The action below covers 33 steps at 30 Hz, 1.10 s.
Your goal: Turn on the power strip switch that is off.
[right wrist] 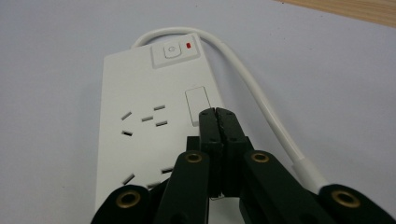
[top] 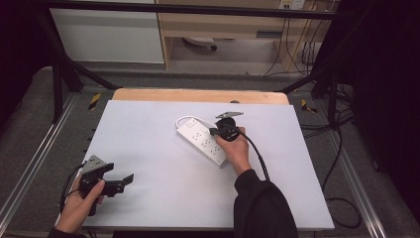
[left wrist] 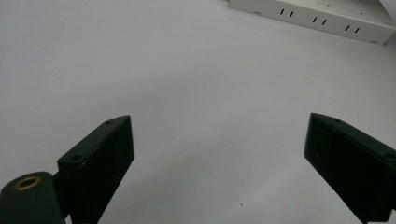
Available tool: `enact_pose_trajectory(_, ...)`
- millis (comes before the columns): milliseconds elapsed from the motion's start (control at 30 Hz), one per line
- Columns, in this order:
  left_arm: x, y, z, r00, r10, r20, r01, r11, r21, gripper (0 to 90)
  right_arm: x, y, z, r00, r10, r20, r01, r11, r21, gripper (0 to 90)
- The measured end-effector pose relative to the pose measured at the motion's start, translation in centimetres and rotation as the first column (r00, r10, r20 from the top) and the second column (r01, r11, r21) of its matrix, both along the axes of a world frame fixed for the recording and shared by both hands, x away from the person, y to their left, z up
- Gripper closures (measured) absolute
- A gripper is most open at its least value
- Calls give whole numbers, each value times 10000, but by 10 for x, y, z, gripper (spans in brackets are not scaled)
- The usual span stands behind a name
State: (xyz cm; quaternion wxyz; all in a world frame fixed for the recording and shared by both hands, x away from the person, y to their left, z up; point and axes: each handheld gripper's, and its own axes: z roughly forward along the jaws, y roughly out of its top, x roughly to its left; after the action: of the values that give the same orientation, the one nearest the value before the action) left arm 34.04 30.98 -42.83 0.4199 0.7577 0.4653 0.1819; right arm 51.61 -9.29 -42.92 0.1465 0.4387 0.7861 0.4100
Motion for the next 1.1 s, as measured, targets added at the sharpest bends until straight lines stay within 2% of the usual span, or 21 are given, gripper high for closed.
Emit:
enact_pose_trajectory(500,0,0,0,10000,7,-1,-7,10000,0,86,0,2,-3,10000,25,72,-25,10000,-67,900)
enact_pose_trajectory(1100,0,0,0,10000,2,0,-2,10000,39,86,-2,0,-6,9998,41,204,-42,10000,67,900)
